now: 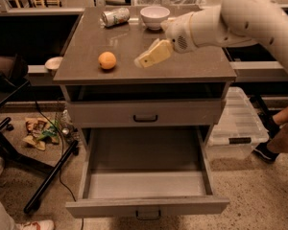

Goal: Place orange into middle drawer

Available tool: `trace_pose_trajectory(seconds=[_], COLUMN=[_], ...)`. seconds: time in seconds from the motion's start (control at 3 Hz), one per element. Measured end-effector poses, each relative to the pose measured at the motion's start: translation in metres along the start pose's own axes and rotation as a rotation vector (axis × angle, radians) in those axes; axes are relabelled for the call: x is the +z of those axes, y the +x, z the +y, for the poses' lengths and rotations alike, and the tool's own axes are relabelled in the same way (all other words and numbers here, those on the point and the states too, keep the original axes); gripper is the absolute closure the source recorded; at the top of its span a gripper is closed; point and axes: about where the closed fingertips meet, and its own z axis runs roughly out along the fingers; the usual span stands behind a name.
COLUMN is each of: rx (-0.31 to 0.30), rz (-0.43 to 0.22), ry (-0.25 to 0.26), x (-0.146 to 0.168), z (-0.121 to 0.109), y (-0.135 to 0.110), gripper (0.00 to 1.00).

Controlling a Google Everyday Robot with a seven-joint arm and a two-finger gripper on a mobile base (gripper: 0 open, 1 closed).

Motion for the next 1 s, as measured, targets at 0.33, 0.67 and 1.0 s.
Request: trace_pose_trajectory(seconds=[0.33, 0.67, 1.0], rx=[0.018, 0.04, 0.043], rz=[-0.048, -0.091, -0.091], ry=[-0.016, 0.01, 0.01], x=[0.04, 0.071, 0.073], z=[0.007, 0.007, 0.008], y=[-0.006, -0.011, -0.01], gripper=[0.0, 0.0, 0.0])
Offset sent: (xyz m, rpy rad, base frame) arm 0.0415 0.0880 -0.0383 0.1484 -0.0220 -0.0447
